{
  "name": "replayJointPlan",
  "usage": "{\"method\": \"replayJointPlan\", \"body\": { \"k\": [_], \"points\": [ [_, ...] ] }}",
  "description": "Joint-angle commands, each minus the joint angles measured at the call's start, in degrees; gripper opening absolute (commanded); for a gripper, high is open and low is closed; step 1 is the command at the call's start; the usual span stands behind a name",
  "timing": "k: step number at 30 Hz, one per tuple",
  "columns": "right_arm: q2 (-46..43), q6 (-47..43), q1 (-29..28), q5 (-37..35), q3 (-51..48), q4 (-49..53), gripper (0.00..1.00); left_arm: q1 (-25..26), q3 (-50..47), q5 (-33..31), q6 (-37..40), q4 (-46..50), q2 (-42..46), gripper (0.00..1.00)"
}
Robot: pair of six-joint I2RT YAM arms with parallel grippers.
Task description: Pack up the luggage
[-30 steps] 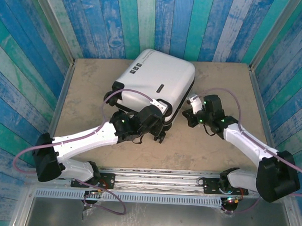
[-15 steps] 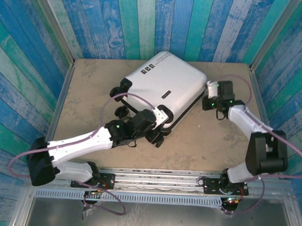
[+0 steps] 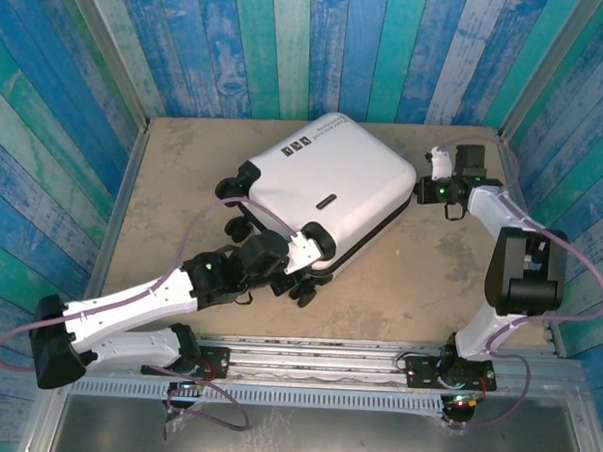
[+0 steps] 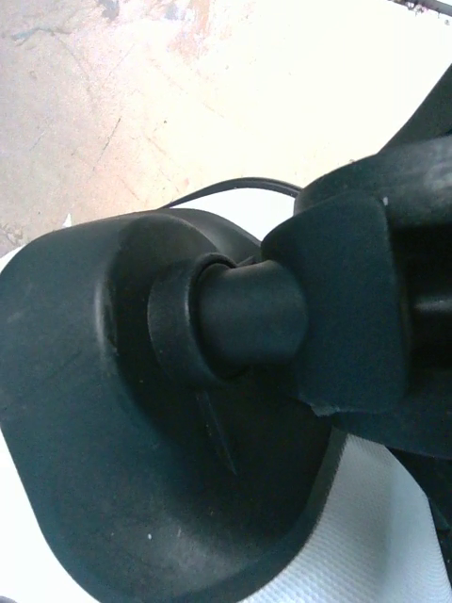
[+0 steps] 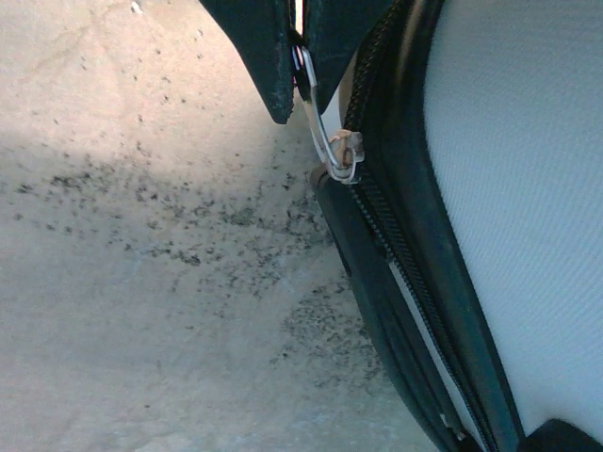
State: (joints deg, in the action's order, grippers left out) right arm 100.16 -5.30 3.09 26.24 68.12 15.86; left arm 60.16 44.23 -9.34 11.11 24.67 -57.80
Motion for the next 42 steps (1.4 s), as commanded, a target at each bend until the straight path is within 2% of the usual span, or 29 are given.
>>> {"method": "replayJointPlan", "body": {
  "k": [1, 5, 8, 10, 11, 12, 13, 14, 16, 17, 19, 21, 23, 25, 27, 28, 30, 32, 35, 37, 40, 42],
  "points": [
    [4.7, -1.3, 7.9, -2.6, 8.7, -16.2, 0.00, 2.1, -2.1, 11.0, 12.3, 6.6, 10.7, 0.00],
    [9.2, -0.6, 7.8, 1.8, 14.8, -12.6, 0.00, 1.9, -6.2, 9.8, 15.4, 3.7, 16.6, 0.00],
    [11.3, 1.9, 7.7, 3.0, 17.8, -10.9, 0.03, 1.8, -8.1, 5.4, 15.4, 1.6, 19.9, 0.00],
    [12.4, 4.6, 7.6, 4.0, 19.6, -10.2, 0.13, 1.8, -9.7, -0.2, 14.1, -1.5, 21.9, 0.07],
    [13.2, 6.1, 7.6, 4.8, 20.9, -9.4, 0.17, 1.7, -10.1, -1.5, 13.9, -2.5, 22.8, 0.19],
    [14.0, 7.3, 7.5, 5.7, 22.1, -8.5, 0.21, 1.7, -10.5, -3.9, 13.2, -4.0, 23.5, 0.47],
    [14.6, 8.6, 7.4, 6.2, 23.3, -7.7, 0.27, 1.8, -10.6, -6.0, 12.2, -5.5, 24.1, 0.66],
    [15.4, 10.0, 7.3, 6.9, 24.8, -6.3, 0.34, 1.7, -10.5, -7.3, 11.8, -6.5, 24.6, 0.77],
    [17.1, 12.0, 7.0, 9.0, 28.0, -3.6, 0.36, 1.7, -9.7, -9.4, 10.7, -7.9, 25.2, 0.93],
    [17.8, 12.8, 6.6, 9.5, 29.6, -2.1, 0.36, 1.8, -9.1, -10.9, 9.6, -8.6, 25.3, 0.96],
    [19.2, 13.6, 5.5, 9.9, 32.7, 1.4, 0.33, 1.7, -7.2, -14.7, 5.2, -9.4, 24.9, 0.93],
    [20.5, 13.8, 4.1, 11.0, 35.8, 5.1, 0.29, 1.8, -4.4, -20.7, -2.7, -9.5, 24.0, 0.93],
    [21.5, 13.7, 2.5, 11.3, 37.9, 8.1, 0.25, 1.8, 0.1, -29.5, -13.3, -6.8, 22.2, 0.95],
    [22.2, 13.6, 0.7, 11.4, 39.5, 11.0, 0.24, 1.7, 6.6, -40.0, -25.7, 1.5, 18.7, 0.98],
    [23.0, 13.9, -0.8, 11.0, 41.0, 13.7, 0.24, 1.7, 14.6, -49.1, -42.3, 16.4, 14.3, 0.86],
    [23.4, 14.2, -1.5, 11.1, 41.5, 14.6, 0.24, 1.7, 17.7, -51.4, -49.1, 23.2, 12.1, 0.82],
    [24.0, 14.4, -2.6, 11.0, 42.2, 16.1, 0.24, 1.3, 23.6, -53.4, -64.3, 38.2, 7.3, 0.62],
    [24.5, 14.1, -3.4, 11.4, 42.8, 17.7, 0.24, -0.1, 27.1, -51.9, -80.8, 53.7, 3.3, 0.47],
    [25.6, 11.8, -5.0, 11.6, 44.4, 21.2, 0.24, -2.2, 25.2, -45.1, -85.0, 57.4, 0.9, 0.43],
    [26.3, 10.4, -5.9, 11.0, 45.4, 23.5, 0.24, -4.6, 20.8, -39.2, -82.4, 52.8, 1.2, 0.43],
    [26.7, 8.3, -7.1, 11.2, 45.7, 26.1, 0.24, -13.6, 12.1, -27.7, -74.8, 40.9, 3.7, 0.56],
    [26.2, 7.1, -7.5, 10.9, 45.0, 27.2, 0.23, -19.8, 6.7, -20.4, -69.5, 32.3, 5.7, 0.54]
  ]
}}
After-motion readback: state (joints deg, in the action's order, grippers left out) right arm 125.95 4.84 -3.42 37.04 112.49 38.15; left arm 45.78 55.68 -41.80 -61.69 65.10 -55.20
